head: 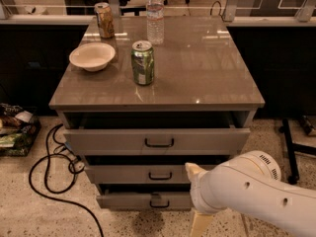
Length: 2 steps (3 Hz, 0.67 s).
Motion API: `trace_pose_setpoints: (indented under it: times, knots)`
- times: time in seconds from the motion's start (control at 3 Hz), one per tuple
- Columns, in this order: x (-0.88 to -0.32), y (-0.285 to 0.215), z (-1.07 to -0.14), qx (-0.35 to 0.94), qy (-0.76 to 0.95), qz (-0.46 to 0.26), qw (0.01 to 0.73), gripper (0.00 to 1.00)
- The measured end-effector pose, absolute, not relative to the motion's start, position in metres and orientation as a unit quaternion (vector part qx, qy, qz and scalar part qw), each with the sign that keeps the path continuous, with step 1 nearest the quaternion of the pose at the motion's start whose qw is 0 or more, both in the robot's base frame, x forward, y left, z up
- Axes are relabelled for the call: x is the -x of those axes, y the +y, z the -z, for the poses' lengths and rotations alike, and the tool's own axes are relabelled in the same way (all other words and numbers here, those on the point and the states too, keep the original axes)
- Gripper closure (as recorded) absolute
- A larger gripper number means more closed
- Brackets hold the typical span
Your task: Open bottom drawer
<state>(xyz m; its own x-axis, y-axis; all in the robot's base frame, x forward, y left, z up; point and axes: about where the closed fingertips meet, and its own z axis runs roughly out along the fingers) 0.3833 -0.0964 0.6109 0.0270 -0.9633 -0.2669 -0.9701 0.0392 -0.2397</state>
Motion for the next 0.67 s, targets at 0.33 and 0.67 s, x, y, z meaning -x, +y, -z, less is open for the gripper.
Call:
trace_pose_setpoints:
  times: [0.33,0.67]
  knots:
    - [-0.383,-0.096,-0.611,0.693,0.697,-0.009,0.182,0.00]
    - [-0.387,-0.090,-0.597,0.692,0.700,-0.009,0.177,0.00]
